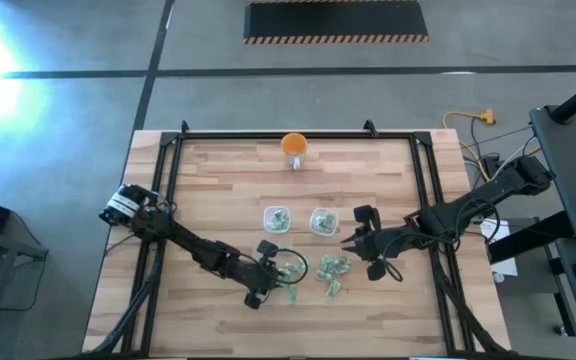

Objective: Pick and place Stevia / Truvia into bins
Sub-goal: Put the green stevia packet into the left transparent container

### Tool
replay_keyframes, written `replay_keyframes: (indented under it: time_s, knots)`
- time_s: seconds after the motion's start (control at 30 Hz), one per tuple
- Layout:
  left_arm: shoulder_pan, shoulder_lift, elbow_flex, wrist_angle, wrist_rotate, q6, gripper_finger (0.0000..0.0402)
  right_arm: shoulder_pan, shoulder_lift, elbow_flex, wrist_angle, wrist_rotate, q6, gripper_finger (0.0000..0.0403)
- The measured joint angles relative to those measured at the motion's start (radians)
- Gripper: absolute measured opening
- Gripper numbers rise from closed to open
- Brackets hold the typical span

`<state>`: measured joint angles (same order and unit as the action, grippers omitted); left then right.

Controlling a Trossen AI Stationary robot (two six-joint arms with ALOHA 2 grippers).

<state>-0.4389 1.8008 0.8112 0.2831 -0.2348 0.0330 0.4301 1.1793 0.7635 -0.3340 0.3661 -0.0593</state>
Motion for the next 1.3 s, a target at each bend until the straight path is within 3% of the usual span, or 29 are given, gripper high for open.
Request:
replay_keyframes:
  time_s: [0.37, 0.73, 0.93, 1.3]
  knots:
    - [0.001, 0.0, 0.0, -0.001, 0.0, 0.001, 0.011, 0.0, 0.0, 0.0, 0.0, 0.0, 0.0, 0.0063]
    - [0.004, 0.0, 0.0, -0.003, -0.004, 0.03, 0.0004, 0.0, 0.0, 0.0, 0.0, 0.0, 0.0, 0.0063]
    - [0.008, 0.0, 0.0, -0.003, -0.012, 0.034, 0.0002, 0.0, 0.0, 0.0, 0.0, 0.0, 0.0, 0.0063]
    - [0.005, -0.02, 0.017, -0.003, -0.159, 0.12, 0.0, 0.0, 0.0, -0.001, 0.0, 0.0, 0.0, 0.0063]
